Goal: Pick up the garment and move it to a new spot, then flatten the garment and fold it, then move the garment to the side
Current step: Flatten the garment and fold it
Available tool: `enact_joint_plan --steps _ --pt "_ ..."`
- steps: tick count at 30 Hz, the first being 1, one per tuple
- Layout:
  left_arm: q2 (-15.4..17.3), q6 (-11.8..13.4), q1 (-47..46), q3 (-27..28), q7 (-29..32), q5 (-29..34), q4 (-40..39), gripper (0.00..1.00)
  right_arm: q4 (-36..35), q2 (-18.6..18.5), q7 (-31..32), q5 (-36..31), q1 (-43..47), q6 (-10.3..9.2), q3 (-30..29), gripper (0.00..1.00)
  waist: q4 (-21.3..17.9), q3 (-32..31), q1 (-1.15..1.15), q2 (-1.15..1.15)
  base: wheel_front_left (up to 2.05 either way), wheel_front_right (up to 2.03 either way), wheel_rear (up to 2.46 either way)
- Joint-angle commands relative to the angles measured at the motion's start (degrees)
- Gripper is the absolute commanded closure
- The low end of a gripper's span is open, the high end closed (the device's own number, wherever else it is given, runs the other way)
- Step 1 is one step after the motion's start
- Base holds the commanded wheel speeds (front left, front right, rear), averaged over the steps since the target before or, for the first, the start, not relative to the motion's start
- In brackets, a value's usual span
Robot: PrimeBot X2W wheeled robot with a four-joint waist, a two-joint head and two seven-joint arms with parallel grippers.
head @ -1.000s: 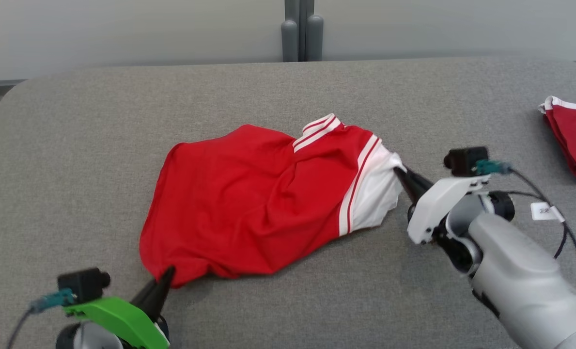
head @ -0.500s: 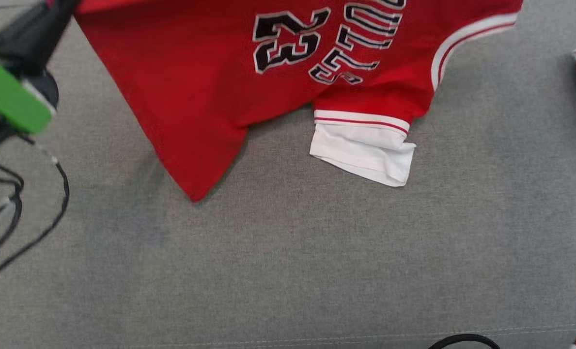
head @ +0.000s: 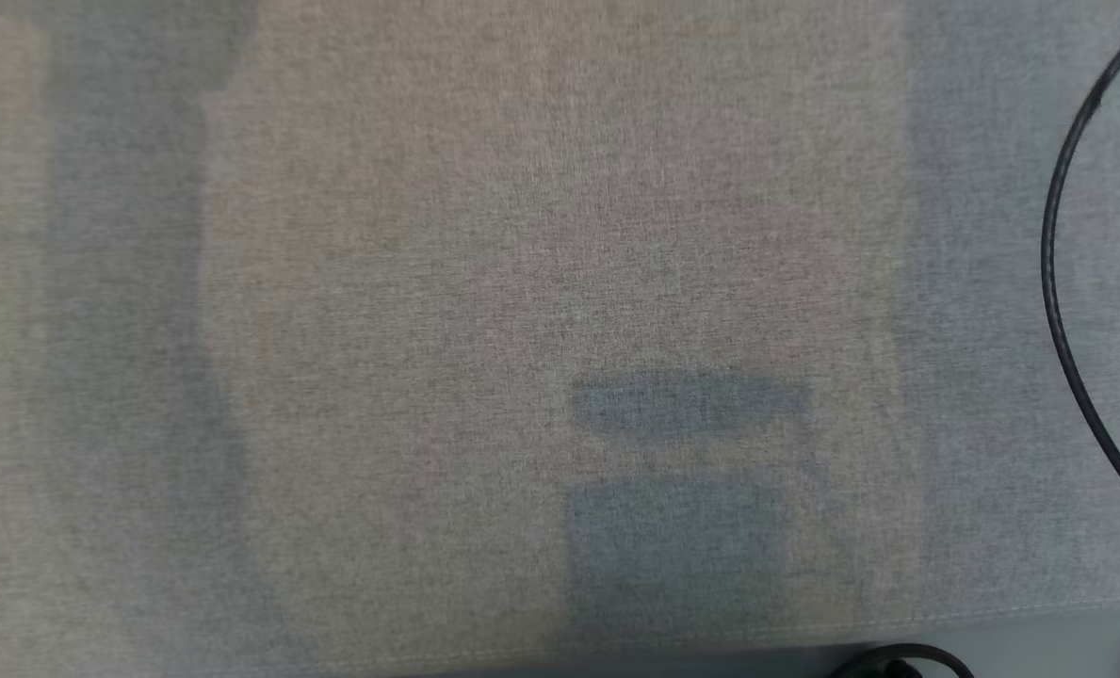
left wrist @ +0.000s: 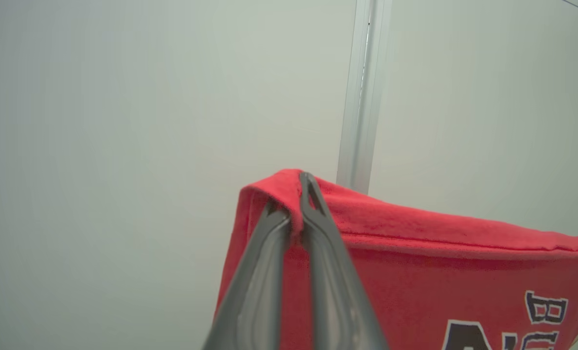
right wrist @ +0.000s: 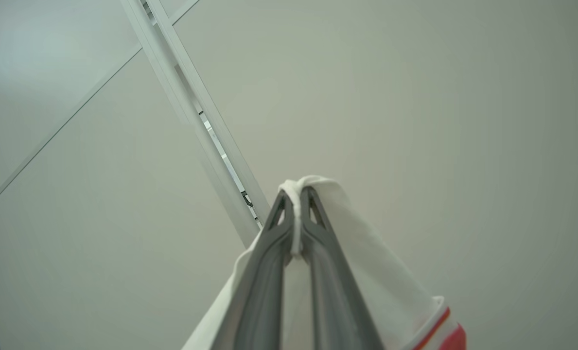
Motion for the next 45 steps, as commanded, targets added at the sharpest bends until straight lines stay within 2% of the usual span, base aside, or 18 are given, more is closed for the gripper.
enact_joint_plan --steps 1,5,7,13,18,19,24,27,31,36,40,45 --pt "0.64 -0.62 -1.38 -0.46 -2.59 1.00 1.40 1.00 0.16 -0.28 -0.58 2.29 -0.90 0.01 1.08 1.00 -2.00 8.15 -0.02 0.00 0.00 0.00 0.00" --pt "2.61 -1.78 1.63 -5.59 -6.46 3.95 5.22 1.00 -2.23 -0.07 -0.87 8.30 5.36 0.01 6.49 1.00 -3.07 9.06 -0.02 0.00 0.00 0.00 0.00" --pt "3.75 -1.81 5.94 -10.58 -6.93 2.30 4.49 1.00 -5.69 -0.16 -0.92 11.64 11.32 0.01 8.23 1.00 -3.70 8.47 -0.02 0.00 0.00 0.00 0.00" --pt "11.27 -1.69 25.81 -18.50 -7.25 -5.63 -3.77 1.00 -18.16 -0.71 -0.95 17.63 38.73 0.01 13.56 1.00 -5.15 4.78 -0.02 0.00 0.00 0.00 0.00" --pt "14.72 -1.69 43.46 -17.97 -7.25 -7.21 -9.93 1.00 -27.72 -5.46 0.52 23.30 62.26 -0.07 18.81 1.00 -5.50 -2.02 -0.02 0.00 0.00 0.00 0.00" --pt "14.72 -1.69 43.46 -17.97 -7.25 -7.21 -9.93 1.00 -27.72 -5.46 0.52 23.30 62.26 -0.07 18.81 1.00 -5.50 -2.02 -0.02 0.00 0.00 0.00 0.00" --pt "13.99 -1.70 61.00 -12.37 -7.13 -8.25 -15.72 1.00 -37.76 -10.95 3.52 27.69 82.40 -0.08 20.39 1.00 -5.92 -8.92 -0.02 0.00 0.00 0.00 0.00" --pt "13.47 -1.52 70.46 -9.69 -7.14 -7.65 -18.88 1.00 -42.76 -12.64 4.78 29.46 91.39 -0.05 19.95 1.00 -6.23 -12.11 -0.02 0.00 0.00 0.00 0.00" --pt "11.87 0.89 82.98 -7.78 -7.15 -6.51 -22.55 1.00 -46.48 -14.38 6.27 31.01 102.72 -0.05 18.81 1.00 -6.32 -15.03 -0.02 0.00 0.00 0.00 0.00" --pt "6.22 3.84 96.37 -6.88 -7.16 -9.26 -27.88 1.00 -50.30 -14.77 6.27 33.51 114.74 -0.04 16.02 1.00 -5.86 -16.15 -0.02 0.00 0.00 0.00 0.00" --pt "4.37 5.44 100.67 -7.47 -6.02 -11.37 -33.54 1.00 -55.70 -14.04 6.99 35.11 118.36 -0.03 15.27 1.00 -5.43 -15.18 -0.02 0.00 0.00 0.00 0.00" --pt "7.47 7.38 96.91 -6.54 0.46 -12.32 -40.50 1.00 -60.79 -13.41 10.52 36.42 112.22 0.01 14.03 1.00 -5.32 -14.08 -0.02 0.00 0.00 0.00 0.00"
